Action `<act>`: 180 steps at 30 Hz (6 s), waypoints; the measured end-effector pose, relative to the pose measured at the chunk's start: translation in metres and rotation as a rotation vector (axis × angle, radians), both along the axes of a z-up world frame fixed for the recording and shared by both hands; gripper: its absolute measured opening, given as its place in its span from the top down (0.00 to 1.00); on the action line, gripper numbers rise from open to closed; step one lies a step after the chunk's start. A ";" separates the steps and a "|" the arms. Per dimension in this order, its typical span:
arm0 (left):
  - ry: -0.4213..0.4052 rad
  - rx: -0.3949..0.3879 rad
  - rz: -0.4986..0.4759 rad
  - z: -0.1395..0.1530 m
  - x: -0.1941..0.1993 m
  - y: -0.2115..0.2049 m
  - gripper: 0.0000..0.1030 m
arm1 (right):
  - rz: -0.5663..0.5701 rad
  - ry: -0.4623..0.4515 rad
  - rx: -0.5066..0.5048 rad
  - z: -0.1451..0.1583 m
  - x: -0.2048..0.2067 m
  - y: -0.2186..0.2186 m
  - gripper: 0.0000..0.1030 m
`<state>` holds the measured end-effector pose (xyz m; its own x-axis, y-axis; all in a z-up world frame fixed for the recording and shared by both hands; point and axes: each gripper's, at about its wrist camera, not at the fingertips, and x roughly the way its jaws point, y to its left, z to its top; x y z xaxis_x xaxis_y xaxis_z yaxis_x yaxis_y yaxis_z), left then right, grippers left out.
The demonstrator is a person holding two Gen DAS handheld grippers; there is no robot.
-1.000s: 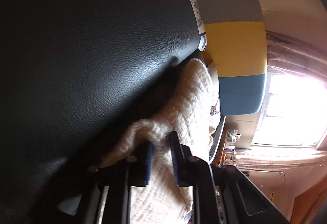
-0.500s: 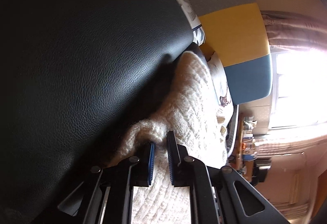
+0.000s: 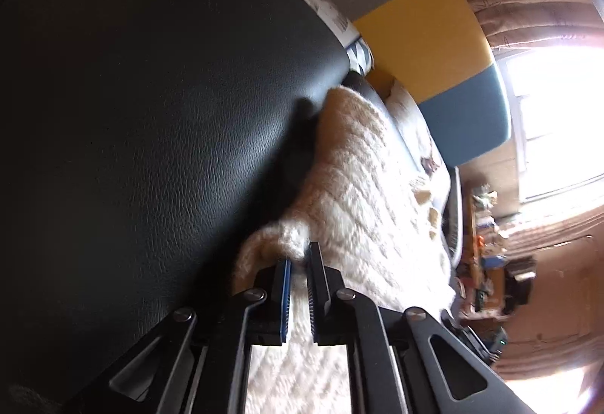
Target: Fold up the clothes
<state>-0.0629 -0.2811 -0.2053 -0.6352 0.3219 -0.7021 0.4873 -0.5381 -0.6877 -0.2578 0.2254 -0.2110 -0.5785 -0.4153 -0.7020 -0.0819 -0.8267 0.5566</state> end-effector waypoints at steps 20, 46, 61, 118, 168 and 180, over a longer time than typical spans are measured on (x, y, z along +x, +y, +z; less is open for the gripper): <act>0.108 -0.266 -0.124 0.012 -0.048 0.042 0.96 | 0.329 0.084 0.459 0.011 0.005 -0.089 0.40; 0.169 -0.417 -0.235 0.011 -0.053 0.080 0.87 | 1.388 -0.078 0.397 0.035 -0.066 -0.450 0.93; 0.199 -0.436 -0.175 0.042 -0.040 0.070 0.87 | 1.108 0.124 0.355 0.061 -0.039 -0.397 0.71; 0.068 -0.306 -0.379 0.013 0.172 0.059 0.63 | 0.462 -0.020 -0.265 -0.009 0.255 0.034 0.00; 0.288 -0.045 -0.344 0.089 -0.061 0.006 0.95 | 0.360 0.071 -0.204 0.070 0.093 0.027 0.89; 0.050 -0.020 -0.355 0.007 -0.083 0.007 0.96 | 0.280 -0.079 -0.248 -0.005 0.056 0.056 0.91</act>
